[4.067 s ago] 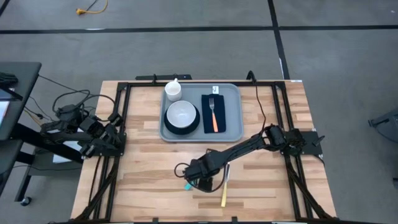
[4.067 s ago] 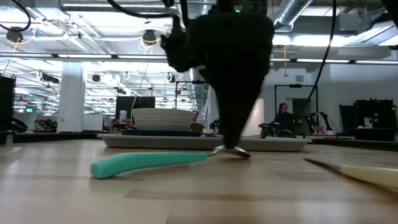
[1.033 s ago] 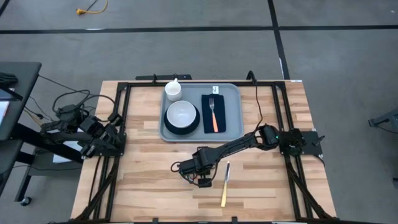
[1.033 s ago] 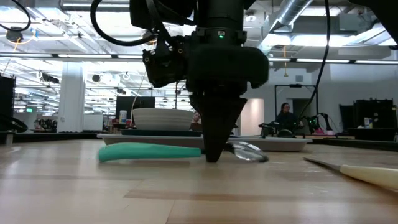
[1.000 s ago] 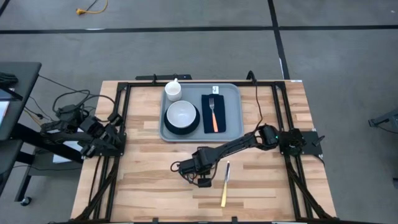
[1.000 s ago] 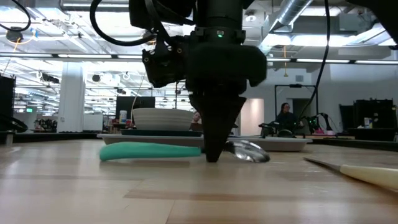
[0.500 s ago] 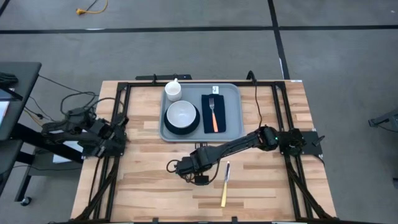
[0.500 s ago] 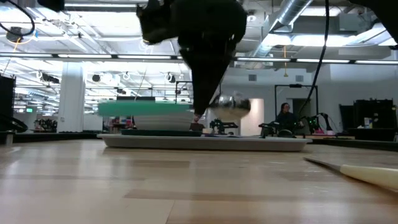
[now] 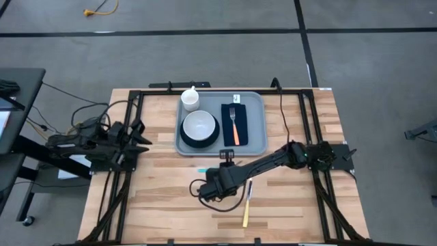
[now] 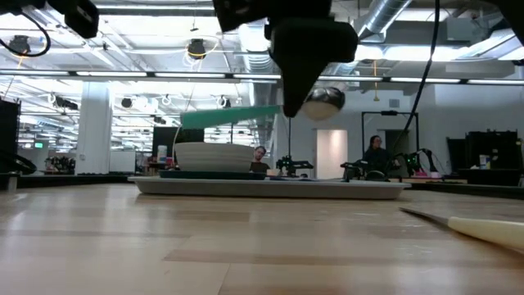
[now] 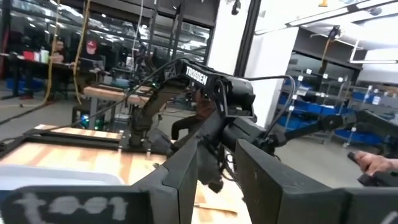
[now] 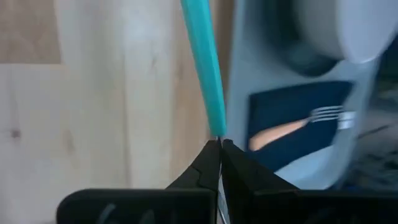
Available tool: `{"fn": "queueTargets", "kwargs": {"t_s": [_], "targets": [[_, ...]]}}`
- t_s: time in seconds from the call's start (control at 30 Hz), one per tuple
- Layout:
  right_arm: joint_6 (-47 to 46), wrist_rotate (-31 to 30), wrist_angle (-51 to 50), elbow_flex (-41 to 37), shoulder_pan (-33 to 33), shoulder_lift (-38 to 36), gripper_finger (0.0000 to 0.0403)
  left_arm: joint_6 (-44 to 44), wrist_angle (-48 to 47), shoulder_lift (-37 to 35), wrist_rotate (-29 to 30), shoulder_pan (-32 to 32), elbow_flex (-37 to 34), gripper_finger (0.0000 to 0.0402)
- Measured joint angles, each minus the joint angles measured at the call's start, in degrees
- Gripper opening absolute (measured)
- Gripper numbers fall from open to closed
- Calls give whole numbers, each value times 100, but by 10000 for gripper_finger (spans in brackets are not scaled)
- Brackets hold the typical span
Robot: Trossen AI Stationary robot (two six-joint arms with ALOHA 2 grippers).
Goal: Set up tray
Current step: Put the blue spoon on the dark blue napkin to the left of the orange fork
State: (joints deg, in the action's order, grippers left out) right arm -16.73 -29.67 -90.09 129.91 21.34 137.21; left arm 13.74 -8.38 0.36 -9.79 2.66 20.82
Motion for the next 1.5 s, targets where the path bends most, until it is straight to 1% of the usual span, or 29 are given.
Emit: {"fn": "queueTargets", "kwargs": {"t_s": [0.2, 0.3, 0.4, 0.57, 0.7, 0.77, 0.83, 0.97, 1.17, 1.27, 1.37, 1.5], "targets": [[213, -946, 9, 10, 174, 0, 0, 41, -126, 2, -39, 0, 0, 98], [577, -1427, 23, 10, 304, 0, 0, 91, -181, 16, -39, 0, -52, 98], [1024, -1809, 232, 10, 412, 0, 0, 445, 19, 48, -188, 0, -340, 98], [2065, -2475, 809, 10, 542, 0, 0, 1350, 1361, 259, -586, 2, -1102, 98], [3131, -2948, 1239, 10, 605, 0, 0, 1941, 2623, 543, -636, 2, -1675, 98], [3656, -3081, 1484, 10, 606, 0, 0, 2219, 3241, 723, -637, 2, -1910, 98], [4147, -3206, 1709, 10, 608, -2, 0, 2403, 3634, 916, -635, 2, -2022, 98], [5077, -3240, 2074, 10, 606, -4, 0, 2425, 3667, 1316, -444, 10, -2011, 99], [6656, -3387, 2684, 10, 555, -7, 0, 2502, 4162, 2052, -347, 95, -2011, 110], [7462, -3388, 3233, 10, 461, -7, 0, 2470, 4199, 2477, -347, 189, -1934, 114], [8330, -3388, 3908, 10, 343, -7, 0, 2411, 4251, 2984, -341, 286, -1733, 114], [9245, -3390, 4773, 10, 201, -7, 0, 2232, 4276, 3586, -433, 383, -1387, 114]]}}
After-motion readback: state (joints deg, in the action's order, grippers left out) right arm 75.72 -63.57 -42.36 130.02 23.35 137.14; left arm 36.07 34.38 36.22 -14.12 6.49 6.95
